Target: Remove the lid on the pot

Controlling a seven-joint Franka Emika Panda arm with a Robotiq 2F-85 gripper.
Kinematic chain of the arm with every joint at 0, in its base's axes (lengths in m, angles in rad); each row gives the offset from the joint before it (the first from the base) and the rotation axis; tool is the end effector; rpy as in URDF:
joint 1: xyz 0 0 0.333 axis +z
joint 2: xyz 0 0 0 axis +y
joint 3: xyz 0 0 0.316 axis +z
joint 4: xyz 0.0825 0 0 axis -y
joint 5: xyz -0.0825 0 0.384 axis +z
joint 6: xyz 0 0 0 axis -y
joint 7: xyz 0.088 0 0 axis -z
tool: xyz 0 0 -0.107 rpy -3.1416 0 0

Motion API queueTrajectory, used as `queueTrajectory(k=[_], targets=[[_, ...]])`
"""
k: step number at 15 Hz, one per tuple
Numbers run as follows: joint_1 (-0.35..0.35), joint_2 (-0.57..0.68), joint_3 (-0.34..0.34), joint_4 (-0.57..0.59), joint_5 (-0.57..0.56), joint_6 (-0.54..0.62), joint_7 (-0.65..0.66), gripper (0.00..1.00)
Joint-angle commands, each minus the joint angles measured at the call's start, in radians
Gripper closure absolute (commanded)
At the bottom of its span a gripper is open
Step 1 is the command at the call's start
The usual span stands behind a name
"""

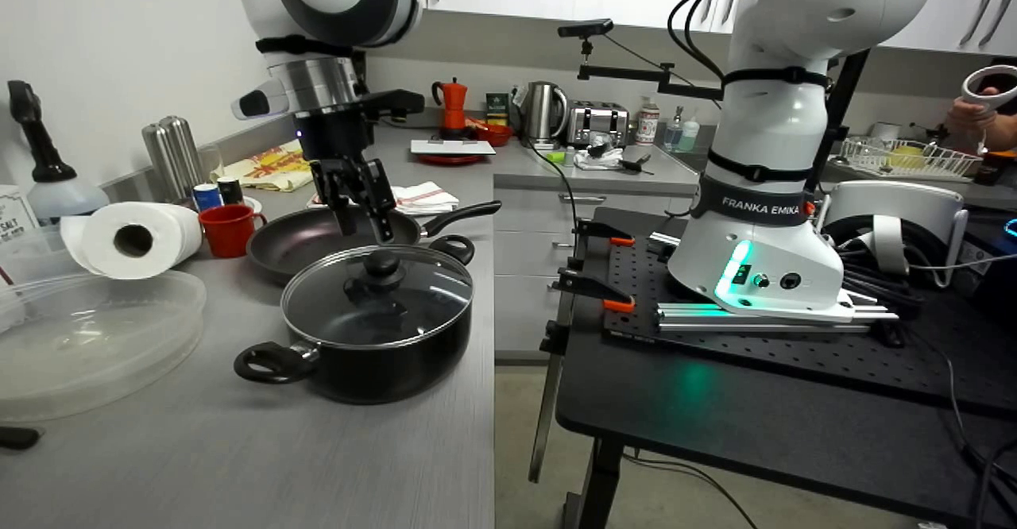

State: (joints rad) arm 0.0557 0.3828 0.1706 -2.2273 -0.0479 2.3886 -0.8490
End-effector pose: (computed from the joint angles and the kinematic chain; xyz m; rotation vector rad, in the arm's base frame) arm 0.5095 0.1200 0.1853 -2.5744 -1.5936 0.2943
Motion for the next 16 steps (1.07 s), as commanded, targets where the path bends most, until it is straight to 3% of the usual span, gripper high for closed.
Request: queueTrajectory(k=[1,10,11,12,14,16], targets=[[-0.004,0.027,0.014,-0.012,-0.019,0.017,-0.011,0.0],[0.005,0.062,0.011,-0.022,-0.059,0.015,0.011,0.0],[0.004,0.064,0.012,-0.021,-0.062,0.014,0.011,0.07],[0.004,0.064,0.012,-0.02,-0.064,0.014,0.011,0.28],[0.003,0.063,0.012,-0.019,-0.065,0.013,0.01,0.32],[0.002,0.064,0.012,-0.015,-0.066,0.014,0.01,0.47]])
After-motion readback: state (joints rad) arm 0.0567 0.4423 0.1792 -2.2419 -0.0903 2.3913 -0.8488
